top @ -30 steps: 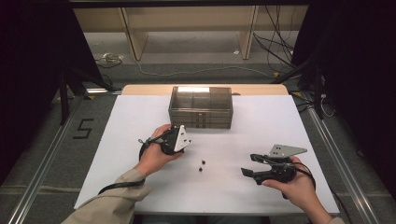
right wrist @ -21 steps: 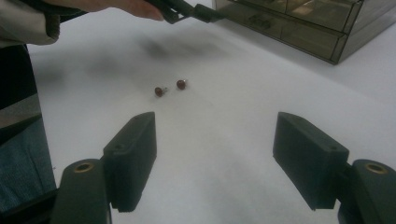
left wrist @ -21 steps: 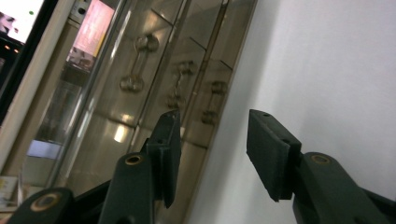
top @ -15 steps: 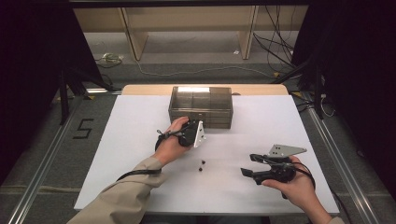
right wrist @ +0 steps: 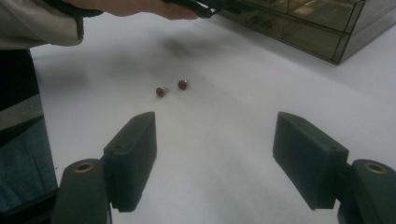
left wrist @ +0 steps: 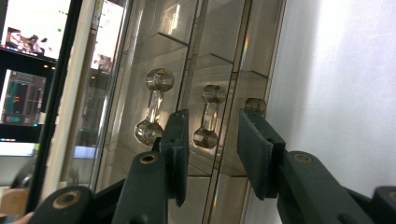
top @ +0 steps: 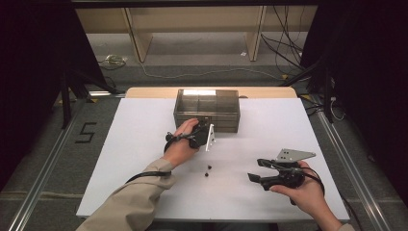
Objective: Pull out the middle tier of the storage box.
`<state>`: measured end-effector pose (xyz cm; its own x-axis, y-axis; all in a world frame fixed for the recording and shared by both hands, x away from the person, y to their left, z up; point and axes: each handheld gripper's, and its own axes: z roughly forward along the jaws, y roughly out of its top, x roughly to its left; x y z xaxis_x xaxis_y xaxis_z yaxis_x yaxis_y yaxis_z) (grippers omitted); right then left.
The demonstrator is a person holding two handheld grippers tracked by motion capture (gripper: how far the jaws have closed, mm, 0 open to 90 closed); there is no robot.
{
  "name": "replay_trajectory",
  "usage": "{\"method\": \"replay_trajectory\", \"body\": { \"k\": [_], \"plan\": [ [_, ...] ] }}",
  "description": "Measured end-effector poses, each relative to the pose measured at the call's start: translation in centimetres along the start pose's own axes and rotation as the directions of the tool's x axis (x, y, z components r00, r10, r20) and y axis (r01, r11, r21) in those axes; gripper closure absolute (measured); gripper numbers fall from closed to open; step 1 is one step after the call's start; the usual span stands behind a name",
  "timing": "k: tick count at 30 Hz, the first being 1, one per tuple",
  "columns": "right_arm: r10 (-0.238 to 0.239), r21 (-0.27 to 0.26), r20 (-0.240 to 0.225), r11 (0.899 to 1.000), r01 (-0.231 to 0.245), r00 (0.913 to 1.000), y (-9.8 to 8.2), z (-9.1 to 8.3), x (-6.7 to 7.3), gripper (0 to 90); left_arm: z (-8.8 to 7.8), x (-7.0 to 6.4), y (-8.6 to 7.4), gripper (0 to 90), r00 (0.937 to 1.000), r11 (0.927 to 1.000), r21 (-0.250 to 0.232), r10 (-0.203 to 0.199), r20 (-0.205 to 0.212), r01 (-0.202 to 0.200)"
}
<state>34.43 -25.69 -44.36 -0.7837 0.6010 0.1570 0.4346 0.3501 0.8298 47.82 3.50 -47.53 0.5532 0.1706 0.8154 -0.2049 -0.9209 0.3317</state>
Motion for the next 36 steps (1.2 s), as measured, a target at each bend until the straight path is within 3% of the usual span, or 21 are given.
{"method": "replay_trajectory", "body": {
  "k": [3,15,17,30,36],
  "plan": [
    [0.000,0.000,0.000,1.000,0.000,1.0000,0.0,0.0,0.0,31.0,0.0,-0.1,0.1,66.7,0.9994,0.9995,0.022,0.025,-0.022,-0.024],
    [-0.001,-0.006,-0.001,1.000,0.001,1.0000,0.0,0.0,0.0,31.0,0.5,-0.9,0.8,74.6,0.9958,0.9980,0.052,0.041,-0.082,-0.037],
    [-0.001,-0.003,0.000,1.000,0.001,1.0000,0.0,0.0,0.0,31.0,0.5,-1.0,1.0,75.2,0.9935,0.9957,0.071,0.066,-0.093,-0.059],
    [-0.003,-0.002,0.000,1.000,0.003,1.0000,0.1,0.0,0.0,31.2,0.8,-1.7,1.3,78.4,0.9865,0.9934,0.099,0.072,-0.147,-0.057],
    [-0.003,-0.002,0.000,1.000,0.003,1.0000,0.0,0.0,0.0,31.2,0.8,-1.8,1.3,77.0,0.9861,0.9931,0.101,0.074,-0.149,-0.059]
  ]
}}
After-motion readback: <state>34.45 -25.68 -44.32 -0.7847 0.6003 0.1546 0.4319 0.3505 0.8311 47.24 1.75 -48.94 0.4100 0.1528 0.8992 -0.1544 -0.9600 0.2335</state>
